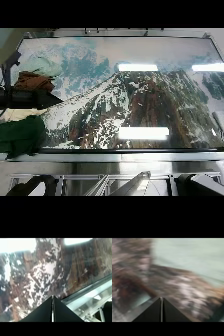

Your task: Fold the shirts.

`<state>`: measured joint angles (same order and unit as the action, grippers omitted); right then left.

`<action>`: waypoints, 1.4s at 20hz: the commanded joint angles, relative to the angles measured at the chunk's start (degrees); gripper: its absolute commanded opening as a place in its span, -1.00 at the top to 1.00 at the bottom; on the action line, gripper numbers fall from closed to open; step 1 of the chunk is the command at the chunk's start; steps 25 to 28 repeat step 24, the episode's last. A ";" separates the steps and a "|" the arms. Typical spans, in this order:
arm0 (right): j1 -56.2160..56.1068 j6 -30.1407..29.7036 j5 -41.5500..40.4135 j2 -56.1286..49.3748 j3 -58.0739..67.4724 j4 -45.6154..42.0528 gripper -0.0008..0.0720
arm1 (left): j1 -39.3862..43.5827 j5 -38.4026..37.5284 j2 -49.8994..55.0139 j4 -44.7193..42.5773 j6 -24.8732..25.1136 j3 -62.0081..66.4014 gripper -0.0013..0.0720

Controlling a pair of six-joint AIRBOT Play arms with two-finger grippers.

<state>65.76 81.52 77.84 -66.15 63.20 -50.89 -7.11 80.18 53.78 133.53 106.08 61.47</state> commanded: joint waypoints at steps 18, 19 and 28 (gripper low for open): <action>-74.40 1.25 -28.48 31.85 -23.63 1.05 0.93 | 19.58 -11.02 -20.13 -0.48 -1.40 -18.10 0.93; -74.40 1.22 -28.50 31.85 -23.63 1.05 0.93 | 19.58 -10.93 -20.76 -0.48 -1.49 -18.10 0.93; -74.40 1.25 -28.50 31.85 -23.63 1.05 0.93 | 19.58 -10.60 -21.29 -0.31 -1.68 -18.10 0.93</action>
